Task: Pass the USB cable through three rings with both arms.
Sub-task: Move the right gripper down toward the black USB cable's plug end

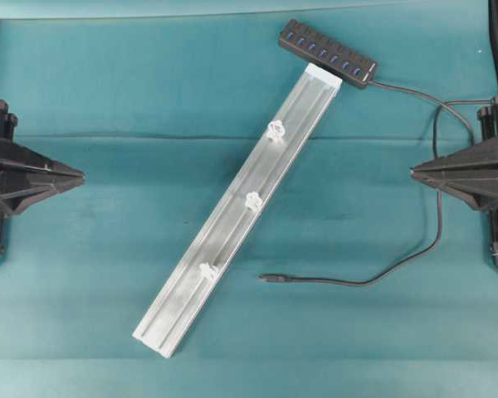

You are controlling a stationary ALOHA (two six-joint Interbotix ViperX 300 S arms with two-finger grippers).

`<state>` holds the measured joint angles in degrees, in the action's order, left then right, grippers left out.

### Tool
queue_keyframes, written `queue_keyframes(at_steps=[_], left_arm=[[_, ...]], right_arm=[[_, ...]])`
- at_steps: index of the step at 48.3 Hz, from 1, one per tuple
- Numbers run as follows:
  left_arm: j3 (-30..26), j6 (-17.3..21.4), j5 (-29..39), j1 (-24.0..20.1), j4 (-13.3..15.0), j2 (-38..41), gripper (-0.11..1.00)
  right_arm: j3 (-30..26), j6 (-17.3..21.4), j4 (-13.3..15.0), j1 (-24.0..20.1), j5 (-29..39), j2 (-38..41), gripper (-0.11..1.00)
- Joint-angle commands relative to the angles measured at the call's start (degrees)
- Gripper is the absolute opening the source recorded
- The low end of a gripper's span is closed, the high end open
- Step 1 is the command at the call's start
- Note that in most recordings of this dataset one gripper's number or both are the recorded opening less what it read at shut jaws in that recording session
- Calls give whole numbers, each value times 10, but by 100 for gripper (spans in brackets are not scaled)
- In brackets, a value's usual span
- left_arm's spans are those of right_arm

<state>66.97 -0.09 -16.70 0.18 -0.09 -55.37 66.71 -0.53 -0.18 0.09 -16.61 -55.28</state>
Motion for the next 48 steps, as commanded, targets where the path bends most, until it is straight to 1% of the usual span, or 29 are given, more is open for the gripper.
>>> queue_keyframes(at_steps=[1,3,5,6,8,11,17,20,24,30,37,42,48], left_arm=[[-41,-12,-18,16,-11,28,14],[-52,-12,-25,16,-11,36,14],[-62,-12,-31,15,-11,45,10],[-68,-12,-32,16,-11,48,7],[-76,-12,-32,18,-11,54,3],[-88,-13,-31,21,-11,59,0],[-100,-13,-25,35,-11,72,0],[-104,-14,-22,38,-11,81,0],[-109,-16,-20,38,-11,93,0],[-116,-25,-19,38,-11,106,0],[-117,-41,-17,38,-11,119,0],[-119,-49,-11,38,-11,126,0],[-120,-51,-9,38,-11,128,0]], right_arm=[[-9,18,-4,-4,-3,5,9],[-19,21,-33,-2,20,7,8],[-30,26,-58,6,54,8,3],[-36,28,-68,12,72,10,1],[-46,31,-77,26,112,12,0],[-62,34,-78,35,174,17,0],[-98,36,-78,36,297,35,0],[-115,40,-81,30,365,56,0],[-134,48,-82,19,425,87,0],[-164,54,-81,4,483,144,0],[-203,52,-76,-6,521,230,0],[-245,49,-75,-12,551,301,0],[-303,47,-73,-12,605,374,0]])
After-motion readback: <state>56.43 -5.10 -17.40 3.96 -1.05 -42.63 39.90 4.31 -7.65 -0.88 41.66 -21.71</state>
